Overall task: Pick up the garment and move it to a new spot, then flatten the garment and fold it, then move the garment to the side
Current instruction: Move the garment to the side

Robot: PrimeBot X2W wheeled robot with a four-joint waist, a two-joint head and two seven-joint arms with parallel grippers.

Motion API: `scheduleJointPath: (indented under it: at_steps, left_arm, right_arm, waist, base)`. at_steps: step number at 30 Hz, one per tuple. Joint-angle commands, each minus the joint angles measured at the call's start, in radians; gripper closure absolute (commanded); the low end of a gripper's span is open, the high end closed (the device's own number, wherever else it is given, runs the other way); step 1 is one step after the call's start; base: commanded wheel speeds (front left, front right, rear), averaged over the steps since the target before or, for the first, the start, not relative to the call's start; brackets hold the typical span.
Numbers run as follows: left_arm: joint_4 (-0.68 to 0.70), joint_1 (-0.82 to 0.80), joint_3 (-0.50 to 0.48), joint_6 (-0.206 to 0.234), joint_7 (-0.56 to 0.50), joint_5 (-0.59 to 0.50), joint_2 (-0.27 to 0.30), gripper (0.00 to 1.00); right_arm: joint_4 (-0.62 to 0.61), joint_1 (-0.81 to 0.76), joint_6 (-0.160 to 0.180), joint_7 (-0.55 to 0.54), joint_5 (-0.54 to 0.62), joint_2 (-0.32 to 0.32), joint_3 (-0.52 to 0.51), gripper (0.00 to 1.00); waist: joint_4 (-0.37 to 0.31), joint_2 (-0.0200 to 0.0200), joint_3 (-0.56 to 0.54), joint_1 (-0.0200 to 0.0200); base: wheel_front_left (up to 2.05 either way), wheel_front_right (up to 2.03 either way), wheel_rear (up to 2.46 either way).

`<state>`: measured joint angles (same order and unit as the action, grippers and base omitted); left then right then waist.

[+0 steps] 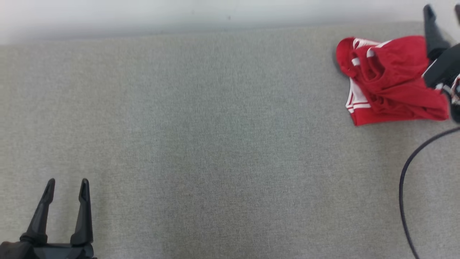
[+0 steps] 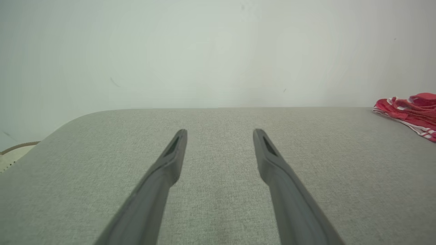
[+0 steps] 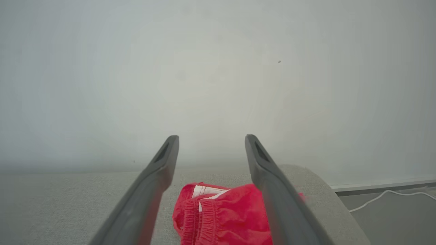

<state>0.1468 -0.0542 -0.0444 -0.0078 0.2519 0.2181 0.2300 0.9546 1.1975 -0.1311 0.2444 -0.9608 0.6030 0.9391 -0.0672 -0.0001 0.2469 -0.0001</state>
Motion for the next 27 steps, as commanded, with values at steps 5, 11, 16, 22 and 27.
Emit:
scheduleJointPath:
  at_steps: [5,11,16,22,27]
  left_arm:
    - [-0.011,0.044,-0.008,0.009,0.007,0.013,-0.010,0.00]
    - [-0.018,0.083,-0.016,0.019,0.009,0.016,-0.015,0.00]
    - [-0.019,0.106,-0.028,0.026,0.010,0.019,-0.011,0.00]
    - [-0.025,0.127,-0.036,0.033,0.011,0.028,-0.011,0.00]
    - [-0.027,0.142,-0.026,0.036,0.011,0.029,-0.018,0.00]
  right_arm:
    - [-0.064,-0.124,0.001,0.020,-0.011,-0.027,-0.055,0.00]
    - [-0.201,-0.279,0.001,0.021,0.119,-0.052,-0.214,0.00]
    - [-0.316,-0.437,0.001,0.020,0.254,-0.099,-0.389,0.00]
    - [-0.471,-0.633,0.001,0.020,0.445,-0.188,-0.580,0.00]
    - [-0.598,-0.792,0.001,0.020,0.556,-0.276,-0.690,0.00]
  waist:
    - [0.012,0.0001,-0.101,0.0001]
    - [0.011,0.0001,-0.162,0.0001]
    - [0.017,0.0001,-0.200,0.0001]
    - [0.029,0.0001,-0.239,0.0001]
    - [0.044,0.0001,-0.262,0.0001]
  base:
    - [0.00,0.00,0.00]
    - [0.00,0.00,0.00]
    - [0.00,0.00,0.00]
    - [0.00,0.00,0.00]
    - [0.00,0.00,0.00]
